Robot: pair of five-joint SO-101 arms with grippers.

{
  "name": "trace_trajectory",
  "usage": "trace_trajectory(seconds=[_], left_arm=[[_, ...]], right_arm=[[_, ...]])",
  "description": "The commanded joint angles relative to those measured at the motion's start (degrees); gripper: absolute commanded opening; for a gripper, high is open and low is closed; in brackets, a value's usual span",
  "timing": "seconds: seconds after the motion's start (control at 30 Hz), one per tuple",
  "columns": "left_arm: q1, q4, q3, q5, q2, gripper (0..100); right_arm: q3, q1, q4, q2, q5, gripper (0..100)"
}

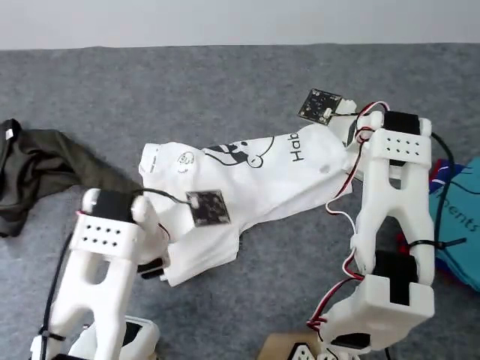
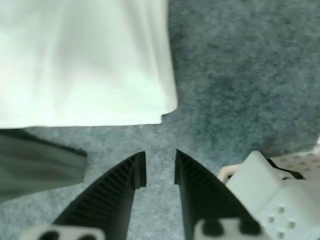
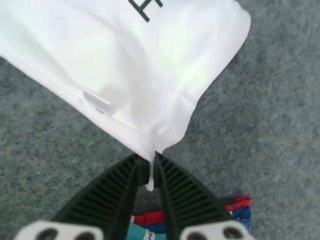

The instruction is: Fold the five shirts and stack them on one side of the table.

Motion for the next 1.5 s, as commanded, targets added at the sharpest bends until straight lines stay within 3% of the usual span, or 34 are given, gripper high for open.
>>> trace_trajectory(seconds=[0.0,0.1,0.2,0.3,0.43,0.6,0.7,0.83,0.93,1.07,1.47], left_arm=[[1.41,1.58,-0.31,1.85,-1.49,10],[1.32,1.58,-1.89,2.11,-1.49,11],[1.32,1.58,-3.30,2.11,-1.49,11],[-0.18,1.49,-5.14,2.11,-1.32,11],[-4.92,1.32,-9.36,1.93,-1.14,11],[-12.22,-4.84,-12.70,2.29,-1.05,10],[-16.35,-13.27,-12.53,8.35,-1.05,10],[-17.23,-23.38,-12.53,21.45,-0.97,8],[-16.97,-29.71,-12.44,30.24,-0.88,1],[-16.88,-37.10,-11.47,38.59,2.20,0],[-7.03,-45.89,-18.86,41.49,25.67,0]], right_arm=[[-0.44,0.57,-0.48,-1.80,0.53,1.2],[-0.44,0.40,-0.48,-1.80,0.53,3.7],[-0.62,0.57,-0.48,-2.33,-0.09,13.5],[-0.62,0.48,-0.48,-6.29,-4.57,19.7],[-0.62,0.13,-1.10,-11.38,-8.35,21.4],[-0.35,-0.31,-7.96,-11.03,-15.65,21.2],[-0.62,-1.71,-14.29,-7.08,-20.31,17.3],[-0.70,-5.23,-21.67,-1.19,-22.59,0.9],[-0.70,-7.78,-24.75,2.33,-23.47,1.6],[-0.70,-9.98,-29.49,5.76,-27.43,1.0],[-0.70,-10.68,-45.32,16.75,-28.40,1.0]])
